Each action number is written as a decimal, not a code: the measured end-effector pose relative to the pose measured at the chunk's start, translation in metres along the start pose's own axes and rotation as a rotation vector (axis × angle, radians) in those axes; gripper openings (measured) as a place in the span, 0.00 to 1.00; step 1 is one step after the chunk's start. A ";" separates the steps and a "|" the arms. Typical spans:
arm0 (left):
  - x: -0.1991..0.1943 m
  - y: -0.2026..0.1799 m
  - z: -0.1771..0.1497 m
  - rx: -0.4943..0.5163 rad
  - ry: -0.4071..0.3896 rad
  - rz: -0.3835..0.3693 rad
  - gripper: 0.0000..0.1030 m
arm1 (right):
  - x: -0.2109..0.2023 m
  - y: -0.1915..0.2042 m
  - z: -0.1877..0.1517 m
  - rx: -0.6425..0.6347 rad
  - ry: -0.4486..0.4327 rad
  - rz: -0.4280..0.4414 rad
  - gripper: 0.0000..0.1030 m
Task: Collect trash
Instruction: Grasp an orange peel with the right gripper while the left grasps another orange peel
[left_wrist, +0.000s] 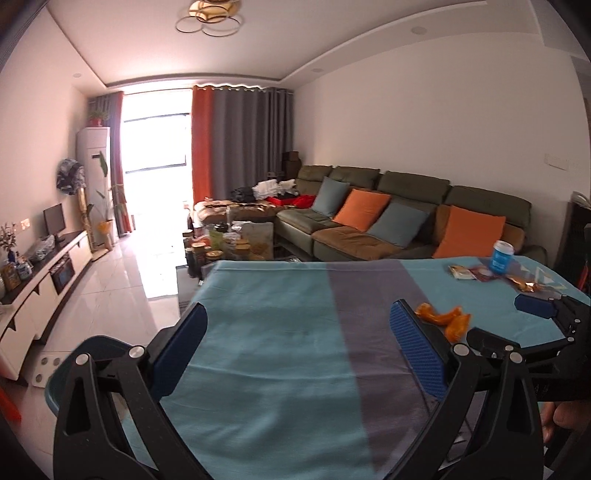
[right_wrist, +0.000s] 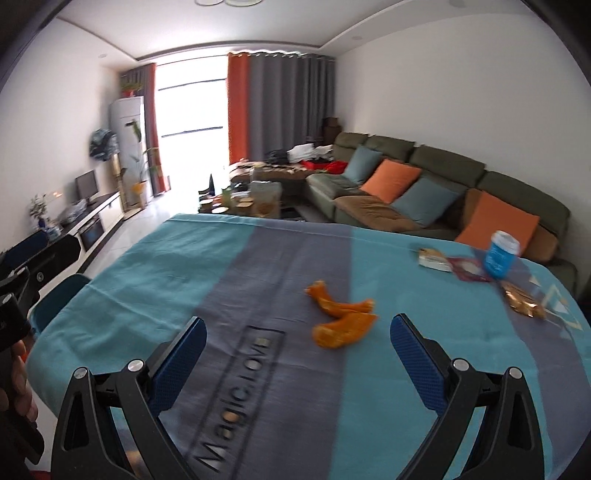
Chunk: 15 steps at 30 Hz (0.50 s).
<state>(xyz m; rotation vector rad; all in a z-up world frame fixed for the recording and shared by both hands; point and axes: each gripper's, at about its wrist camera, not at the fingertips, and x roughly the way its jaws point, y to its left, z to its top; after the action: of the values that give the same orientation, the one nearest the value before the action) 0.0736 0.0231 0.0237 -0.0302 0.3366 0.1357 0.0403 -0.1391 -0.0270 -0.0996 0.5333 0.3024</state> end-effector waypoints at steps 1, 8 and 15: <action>0.004 0.000 -0.003 0.000 0.009 -0.009 0.95 | -0.001 -0.003 -0.002 0.004 0.001 -0.015 0.93; 0.009 -0.014 -0.014 0.009 0.036 -0.074 0.95 | 0.004 -0.019 -0.013 0.008 0.031 -0.089 0.93; 0.026 -0.011 -0.013 0.004 0.066 -0.091 0.95 | 0.021 -0.020 -0.014 -0.020 0.068 -0.122 0.88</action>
<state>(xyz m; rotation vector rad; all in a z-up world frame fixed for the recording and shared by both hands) 0.0955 0.0151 0.0026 -0.0460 0.4009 0.0444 0.0573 -0.1555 -0.0493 -0.1612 0.5892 0.1861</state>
